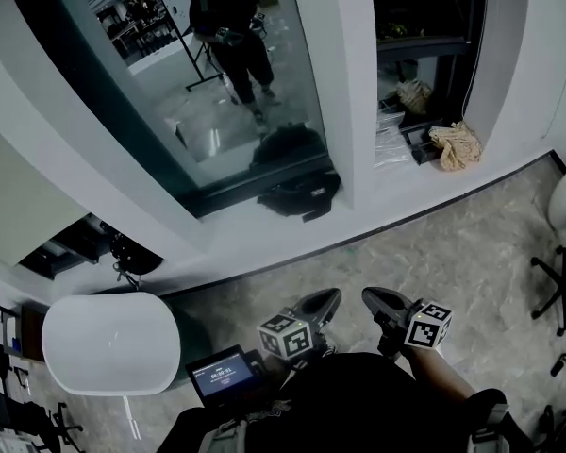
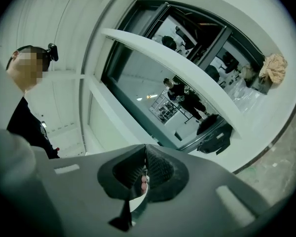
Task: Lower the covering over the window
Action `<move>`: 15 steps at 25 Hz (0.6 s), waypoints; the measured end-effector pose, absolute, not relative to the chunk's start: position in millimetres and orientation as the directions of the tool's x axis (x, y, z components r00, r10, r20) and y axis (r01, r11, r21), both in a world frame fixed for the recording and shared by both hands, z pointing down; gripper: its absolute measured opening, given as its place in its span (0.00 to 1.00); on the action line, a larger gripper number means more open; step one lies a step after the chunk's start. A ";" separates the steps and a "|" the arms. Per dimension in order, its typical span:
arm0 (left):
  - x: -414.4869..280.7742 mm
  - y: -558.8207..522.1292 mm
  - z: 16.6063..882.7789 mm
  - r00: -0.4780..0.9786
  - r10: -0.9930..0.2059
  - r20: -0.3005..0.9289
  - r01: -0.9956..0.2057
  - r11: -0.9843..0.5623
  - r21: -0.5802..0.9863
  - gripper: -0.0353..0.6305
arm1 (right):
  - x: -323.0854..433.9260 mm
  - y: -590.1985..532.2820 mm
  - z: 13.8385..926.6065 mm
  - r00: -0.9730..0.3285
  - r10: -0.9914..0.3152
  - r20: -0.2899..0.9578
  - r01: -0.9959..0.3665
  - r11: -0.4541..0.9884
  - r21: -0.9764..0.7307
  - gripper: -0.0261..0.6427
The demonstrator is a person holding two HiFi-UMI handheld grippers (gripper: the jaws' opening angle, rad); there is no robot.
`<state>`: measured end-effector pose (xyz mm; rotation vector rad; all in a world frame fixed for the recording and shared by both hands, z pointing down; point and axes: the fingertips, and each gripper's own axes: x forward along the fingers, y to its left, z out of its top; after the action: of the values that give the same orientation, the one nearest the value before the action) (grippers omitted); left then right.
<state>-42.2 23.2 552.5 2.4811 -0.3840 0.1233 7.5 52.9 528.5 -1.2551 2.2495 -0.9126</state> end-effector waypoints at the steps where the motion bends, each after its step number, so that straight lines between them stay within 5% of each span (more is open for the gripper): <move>1: -44.1 7.0 550.7 0.953 -0.249 0.170 -0.302 -0.766 0.568 0.06 | 6.1 37.2 526.0 -0.507 -0.861 -0.038 -0.594 0.382 -0.708 0.05; 15: -7.7 -182.5 536.7 0.914 -0.376 0.150 -0.398 -0.765 0.506 0.06 | 70.5 -85.9 548.8 -0.512 -0.859 0.006 -0.579 0.340 -0.741 0.05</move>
<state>-7.7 -182.5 536.7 2.5268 -0.5542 0.0529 70.5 -85.9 548.8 -1.2668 2.2238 -0.9896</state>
